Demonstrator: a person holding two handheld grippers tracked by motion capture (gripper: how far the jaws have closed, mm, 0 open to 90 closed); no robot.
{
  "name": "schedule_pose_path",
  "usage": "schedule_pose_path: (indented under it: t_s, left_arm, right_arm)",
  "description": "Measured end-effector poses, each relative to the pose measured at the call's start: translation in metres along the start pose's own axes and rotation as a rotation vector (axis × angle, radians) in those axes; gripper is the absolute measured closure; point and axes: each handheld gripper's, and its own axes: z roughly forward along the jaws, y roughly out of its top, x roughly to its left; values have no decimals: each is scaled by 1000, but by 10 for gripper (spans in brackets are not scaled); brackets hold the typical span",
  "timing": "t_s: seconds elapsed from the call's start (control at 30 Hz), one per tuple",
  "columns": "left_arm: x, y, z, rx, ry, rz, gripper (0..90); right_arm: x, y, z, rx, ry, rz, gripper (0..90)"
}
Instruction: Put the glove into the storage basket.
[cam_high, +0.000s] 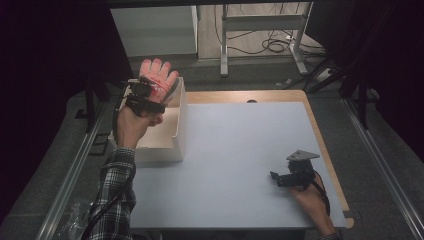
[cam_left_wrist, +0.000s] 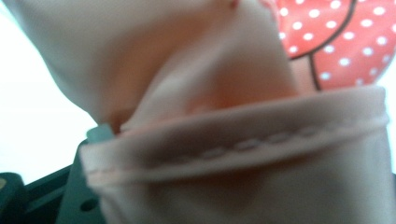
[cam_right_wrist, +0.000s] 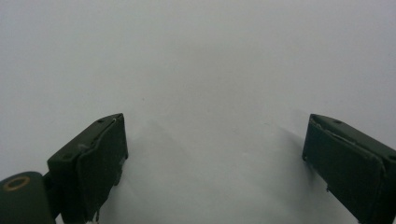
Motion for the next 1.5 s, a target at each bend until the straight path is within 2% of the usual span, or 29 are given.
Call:
schedule_pose_path:
  t_s: [0.13,0.23,0.37,0.47,0.57,0.73,1.1,1.27,1.37,1.43,1.5]
  left_arm:
    - [10,-6,13,3,12,-43,389]
    - [13,-10,22,9,24,-56,388]
    - [13,-15,37,11,25,-78,387]
    - [11,-17,46,21,24,-78,383]
    - [7,-18,57,32,39,-74,381]
    - [0,-17,75,73,62,-72,377]
    - [-3,-19,96,162,70,-74,362]
    - [-6,-20,107,221,64,-69,352]
    - [-7,-19,111,256,74,-66,336]
    - [-8,-19,115,289,56,-72,305]
    - [-9,-19,118,324,57,-62,257]
  right_arm:
    - [0,0,0,0,-1,0,68]
    - [0,0,0,0,-1,-1,68]
    - [0,0,0,0,-1,0,68]
    - [0,0,0,0,-1,0,68]
    - [0,0,0,0,0,1,68]
    - [0,0,0,0,0,0,68]
    - [0,0,0,0,-1,0,68]
    - [0,0,0,0,0,0,69]
    - [0,0,0,0,0,0,68]
    - [0,0,0,0,0,0,69]
    - [0,0,0,0,0,0,68]
